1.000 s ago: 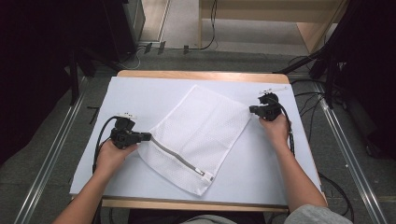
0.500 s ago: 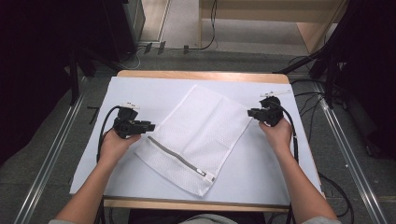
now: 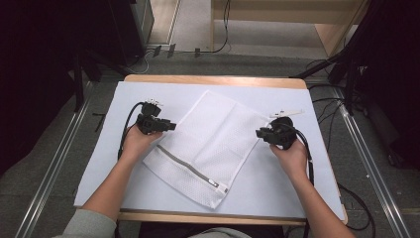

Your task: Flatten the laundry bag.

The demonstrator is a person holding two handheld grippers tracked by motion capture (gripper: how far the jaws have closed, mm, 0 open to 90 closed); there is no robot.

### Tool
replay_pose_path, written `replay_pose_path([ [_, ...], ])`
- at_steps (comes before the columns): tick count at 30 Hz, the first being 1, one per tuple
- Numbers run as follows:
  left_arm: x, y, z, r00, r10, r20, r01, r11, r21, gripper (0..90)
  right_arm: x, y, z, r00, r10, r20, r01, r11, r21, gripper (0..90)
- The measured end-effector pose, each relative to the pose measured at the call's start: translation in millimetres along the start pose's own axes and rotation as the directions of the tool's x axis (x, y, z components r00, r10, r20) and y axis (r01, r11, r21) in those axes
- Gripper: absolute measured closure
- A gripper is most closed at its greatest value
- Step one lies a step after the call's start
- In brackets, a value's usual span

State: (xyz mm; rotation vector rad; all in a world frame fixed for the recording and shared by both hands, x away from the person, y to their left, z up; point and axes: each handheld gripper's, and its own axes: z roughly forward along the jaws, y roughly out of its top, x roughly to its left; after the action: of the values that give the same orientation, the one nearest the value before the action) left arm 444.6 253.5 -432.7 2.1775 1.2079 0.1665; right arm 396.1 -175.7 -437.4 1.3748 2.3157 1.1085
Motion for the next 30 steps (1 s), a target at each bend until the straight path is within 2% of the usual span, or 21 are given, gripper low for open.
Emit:
replay_pose_path([
  [2, -0.1, 1.8, 4.7, 1.0000, -0.001, 0.006, 0.001, 1.0000, -0.001, 62.2, 3.5, -4.2, 0.3, 1.0000, 0.004, -0.008, -0.004, 1.000, -0.006, 73.5],
  [6, -0.1, 5.5, 11.2, 0.9999, 0.007, 0.015, -0.007, 1.0000, -0.005, 62.4, 9.4, -12.0, 3.0, 0.9995, -0.023, 0.024, 0.022, 1.000, 0.021, 71.4],
  [11, 5.0, 5.0, 19.2, 0.9995, -0.008, 0.031, 0.008, 1.0000, -0.004, 62.0, 10.2, -19.8, 7.3, 0.9997, 0.012, 0.021, -0.012, 1.000, 0.023, 69.9],
  [16, 2.9, 4.9, 24.2, 0.9996, 0.005, 0.030, -0.005, 1.0000, 0.007, 63.1, 10.5, -24.6, 16.7, 0.9992, 0.032, 0.025, -0.033, 0.998, 0.048, 67.8],
  [20, -1.5, 4.8, 25.1, 0.9993, 0.029, 0.022, -0.029, 0.9994, 0.018, 68.9, 13.3, -26.6, 22.7, 0.9991, 0.018, 0.038, -0.020, 0.998, 0.068, 66.8],
  [24, -3.8, 4.2, 25.9, 0.9993, 0.031, 0.020, -0.032, 0.9991, 0.029, 80.4, 15.3, -26.4, 24.7, 0.9991, 0.000, 0.041, -0.002, 0.998, 0.056, 66.8],
  [26, -4.1, 3.9, 26.1, 0.9989, 0.045, 0.017, -0.045, 0.9985, 0.031, 83.8, 16.6, -26.6, 26.1, 0.9989, -0.005, 0.046, 0.003, 0.999, 0.049, 67.3],
  [30, -4.3, 3.9, 27.0, 0.9991, 0.031, 0.028, -0.032, 0.9990, 0.031, 89.3, 19.9, -27.4, 28.6, 0.9976, -0.009, 0.069, 0.007, 0.999, 0.035, 69.8],
])
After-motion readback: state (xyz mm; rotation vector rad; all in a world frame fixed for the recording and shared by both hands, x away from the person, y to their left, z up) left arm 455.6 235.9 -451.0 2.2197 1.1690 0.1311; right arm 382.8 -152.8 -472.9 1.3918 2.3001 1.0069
